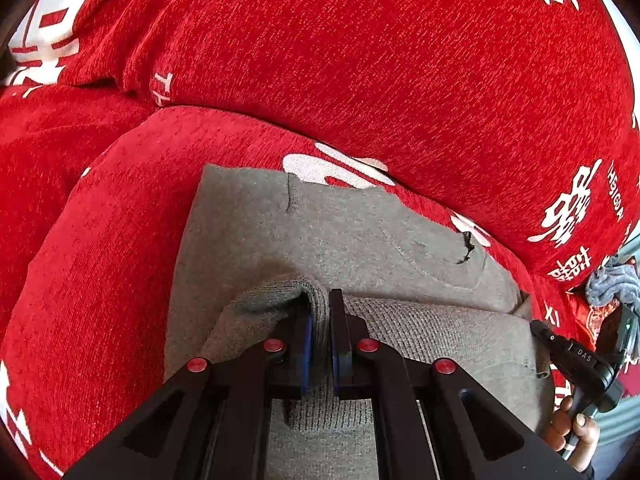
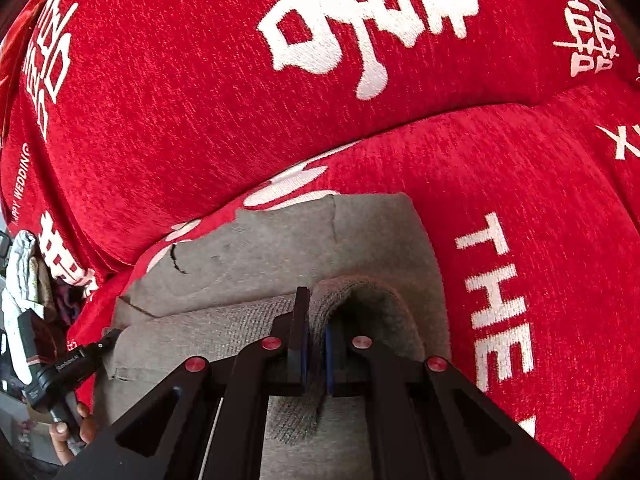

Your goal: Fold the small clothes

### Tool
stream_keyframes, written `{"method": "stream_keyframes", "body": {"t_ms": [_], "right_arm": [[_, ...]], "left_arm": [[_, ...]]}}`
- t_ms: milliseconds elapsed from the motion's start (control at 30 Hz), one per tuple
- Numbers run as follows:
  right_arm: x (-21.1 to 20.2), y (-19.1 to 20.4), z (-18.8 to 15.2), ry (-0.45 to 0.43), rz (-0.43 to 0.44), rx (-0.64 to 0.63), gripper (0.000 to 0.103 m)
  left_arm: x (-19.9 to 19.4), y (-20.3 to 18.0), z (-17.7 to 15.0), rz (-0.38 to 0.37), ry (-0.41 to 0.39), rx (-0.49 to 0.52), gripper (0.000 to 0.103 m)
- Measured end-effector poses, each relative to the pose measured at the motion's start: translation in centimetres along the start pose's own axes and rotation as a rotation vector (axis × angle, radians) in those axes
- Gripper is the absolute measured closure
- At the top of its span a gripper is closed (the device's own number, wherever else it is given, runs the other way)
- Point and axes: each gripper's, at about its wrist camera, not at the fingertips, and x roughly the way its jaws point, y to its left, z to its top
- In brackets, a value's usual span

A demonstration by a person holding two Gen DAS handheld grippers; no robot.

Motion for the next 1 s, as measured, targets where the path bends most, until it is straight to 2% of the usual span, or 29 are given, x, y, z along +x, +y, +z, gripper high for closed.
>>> {"method": "stream_keyframes", "body": {"t_ms": [200, 367, 400, 433, 500, 533, 567, 600, 667, 700, 767, 867, 1000], "right_arm": [[0.8, 0.0, 0.1, 0.012, -0.018, -0.006, 0.097], [-0.2, 0.2, 0.6, 0.03, 0.055, 0.015, 0.091], [-1.0, 0.1, 0.6, 0.021, 0.08, 0.028, 0.082], [-1.6, 0.2, 0.5, 0.013, 0.091, 0.033, 0.065], [-3.6, 0.2, -0.1, -0.025, 0.123, 0.045, 0.042], [-4.3, 0.3, -0.4, -0.037, 0.139, 0.045, 0.041], [-5.0, 0.3, -1.0, -0.042, 0.163, 0.035, 0.041], [-5.5, 0.5, -1.6, -0.036, 0.184, 0.016, 0.041], [-5.9, 1.0, -2.8, -0.015, 0.19, -0.032, 0.041], [-5.8, 1.5, -3.5, 0.001, 0.186, -0.075, 0.04], [-5.5, 2.5, -4.7, 0.028, 0.148, -0.173, 0.04], [-4.7, 4.6, -6.3, 0.065, 0.078, -0.333, 0.041], [-3.9, 6.3, -6.9, 0.076, 0.01, -0.451, 0.041]], "left_arm": [[0.4, -0.2, 0.3, 0.019, 0.008, 0.001, 0.094], [-0.1, -0.3, 1.2, 0.011, 0.075, -0.046, 0.094], [-0.4, -0.3, 1.2, 0.0, 0.075, -0.061, 0.094], [-0.8, -0.4, 1.2, -0.008, 0.071, -0.073, 0.094], [-1.7, -0.5, 0.9, -0.013, 0.077, -0.081, 0.094], [-2.3, -0.6, 0.3, -0.032, 0.069, -0.084, 0.094], [-2.8, -0.6, -0.2, -0.033, 0.061, -0.085, 0.088], [-3.2, -0.6, -0.8, -0.026, 0.059, -0.082, 0.055], [-4.4, -0.6, -2.1, -0.03, 0.015, -0.079, 0.006], [-5.5, -0.4, -2.9, -0.03, -0.064, -0.078, 0.004], [-6.3, 0.1, -3.3, -0.016, -0.094, -0.086, 0.004], [-6.7, 0.8, -4.0, -0.099, -0.041, -0.108, 0.004], [-6.2, -1.2, -5.8, -0.097, 0.061, 0.07, 0.004]]}}
